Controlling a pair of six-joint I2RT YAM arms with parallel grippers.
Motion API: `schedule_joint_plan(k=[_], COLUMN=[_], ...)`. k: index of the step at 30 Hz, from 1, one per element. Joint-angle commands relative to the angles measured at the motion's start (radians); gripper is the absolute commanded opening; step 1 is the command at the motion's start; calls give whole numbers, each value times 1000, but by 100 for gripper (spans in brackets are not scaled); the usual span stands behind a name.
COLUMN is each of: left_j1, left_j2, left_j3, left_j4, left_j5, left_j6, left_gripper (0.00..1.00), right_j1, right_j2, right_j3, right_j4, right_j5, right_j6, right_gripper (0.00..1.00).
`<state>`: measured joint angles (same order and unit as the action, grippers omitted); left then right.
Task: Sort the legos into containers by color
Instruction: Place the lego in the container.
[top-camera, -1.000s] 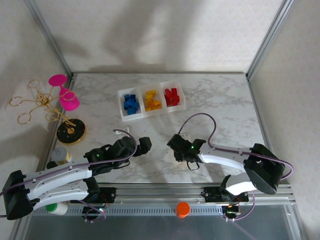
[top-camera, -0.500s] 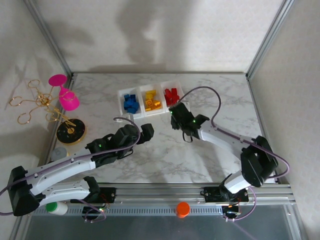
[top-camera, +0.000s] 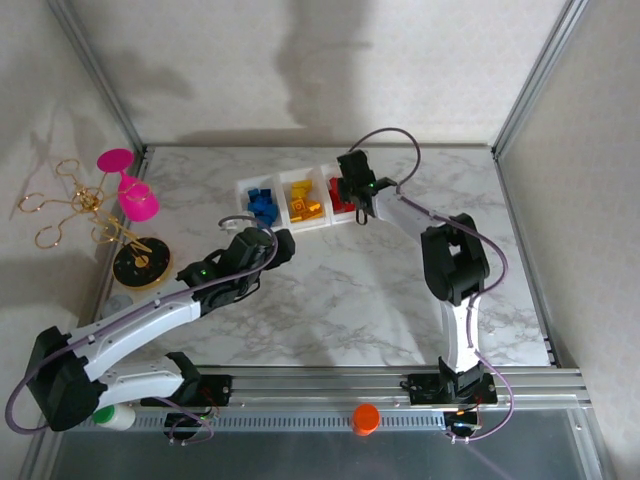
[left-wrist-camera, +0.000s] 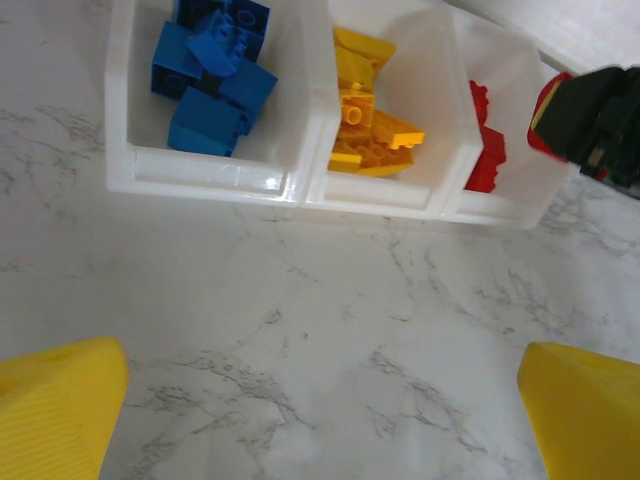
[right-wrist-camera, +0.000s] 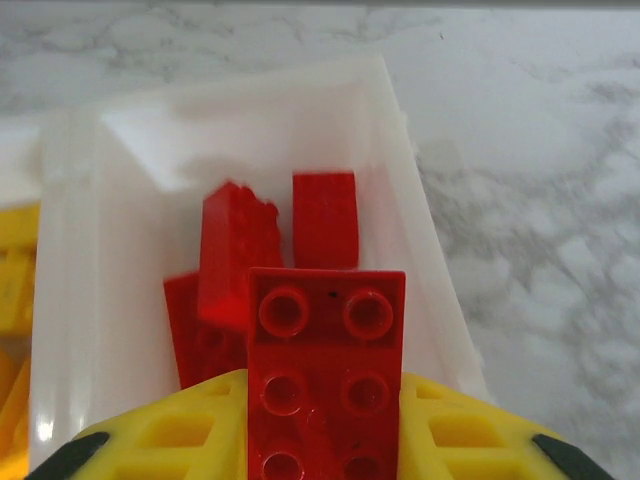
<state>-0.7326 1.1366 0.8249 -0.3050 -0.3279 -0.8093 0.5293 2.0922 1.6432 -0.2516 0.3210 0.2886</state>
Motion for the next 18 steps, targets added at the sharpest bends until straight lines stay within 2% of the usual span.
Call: schedule_joint_plan(k=[1,3,5,9,13,18], left_j1=[25,32,37,49,52,59], left_j2=[27,42,50,48,37,-26], left_j3=[23,28,29,26,26,14], left_j4=[29,34,36,52,62,64], left_j5=[28,36,32,39,29,-48], left_j6=[22,26,25,29,37,82], left_gripper=[100,100,100,100,100,100], right_j1=[-3,-20,-29,-32,-32,-32], right_j2=[86,140,170,144,31,-220], right_j3=[127,200,244,248,163,-73], right_j4=[-8,-30,-46,-34,-3,97], right_j5=[-8,-22,-29,-39,-62,-26], right_j6=[-67,-63,-66,-80,-75,-59], right_gripper=[32,35,42,57,64,83])
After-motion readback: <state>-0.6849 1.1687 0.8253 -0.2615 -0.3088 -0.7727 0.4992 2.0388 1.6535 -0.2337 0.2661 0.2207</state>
